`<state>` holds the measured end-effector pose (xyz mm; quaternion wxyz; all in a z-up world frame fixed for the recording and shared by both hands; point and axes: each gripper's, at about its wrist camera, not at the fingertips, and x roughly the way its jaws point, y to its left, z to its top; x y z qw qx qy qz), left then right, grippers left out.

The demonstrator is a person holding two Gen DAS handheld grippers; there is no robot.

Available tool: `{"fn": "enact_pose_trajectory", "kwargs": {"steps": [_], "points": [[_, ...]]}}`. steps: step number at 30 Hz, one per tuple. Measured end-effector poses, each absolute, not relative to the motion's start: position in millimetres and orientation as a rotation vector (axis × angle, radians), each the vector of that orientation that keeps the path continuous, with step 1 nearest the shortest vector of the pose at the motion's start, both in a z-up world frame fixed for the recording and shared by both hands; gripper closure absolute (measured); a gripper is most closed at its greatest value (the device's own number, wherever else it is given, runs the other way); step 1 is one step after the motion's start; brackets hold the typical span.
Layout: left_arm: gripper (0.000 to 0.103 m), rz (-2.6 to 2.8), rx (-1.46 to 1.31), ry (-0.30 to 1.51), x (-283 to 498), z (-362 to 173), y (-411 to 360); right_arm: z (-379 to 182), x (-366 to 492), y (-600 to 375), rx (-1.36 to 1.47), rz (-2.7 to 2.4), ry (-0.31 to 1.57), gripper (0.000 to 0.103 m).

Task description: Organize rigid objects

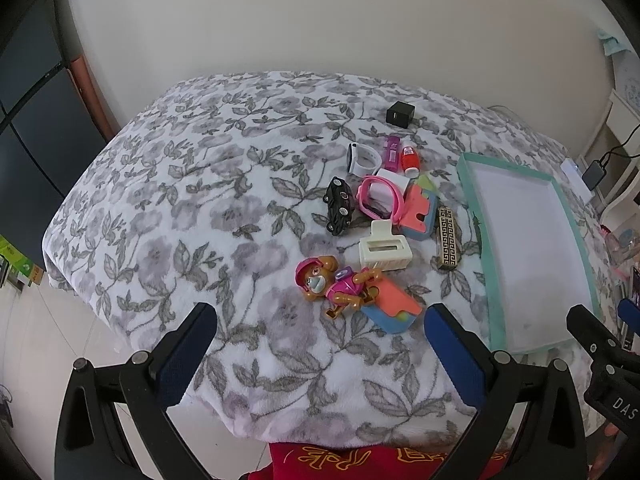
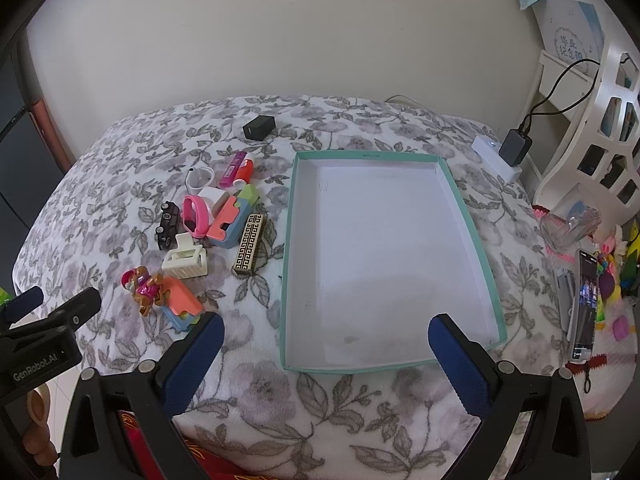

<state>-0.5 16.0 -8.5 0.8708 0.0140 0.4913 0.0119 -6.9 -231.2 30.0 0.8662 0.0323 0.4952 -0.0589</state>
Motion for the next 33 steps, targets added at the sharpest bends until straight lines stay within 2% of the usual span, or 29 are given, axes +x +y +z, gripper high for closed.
{"fn": "enact_pose_trajectory", "kwargs": {"steps": [33], "points": [[0.0,0.03,0.034,1.031,-1.6,-9.7,16.4,31.0,-7.3,-232.8,0.079,-0.12,1.032,0.0]]}}
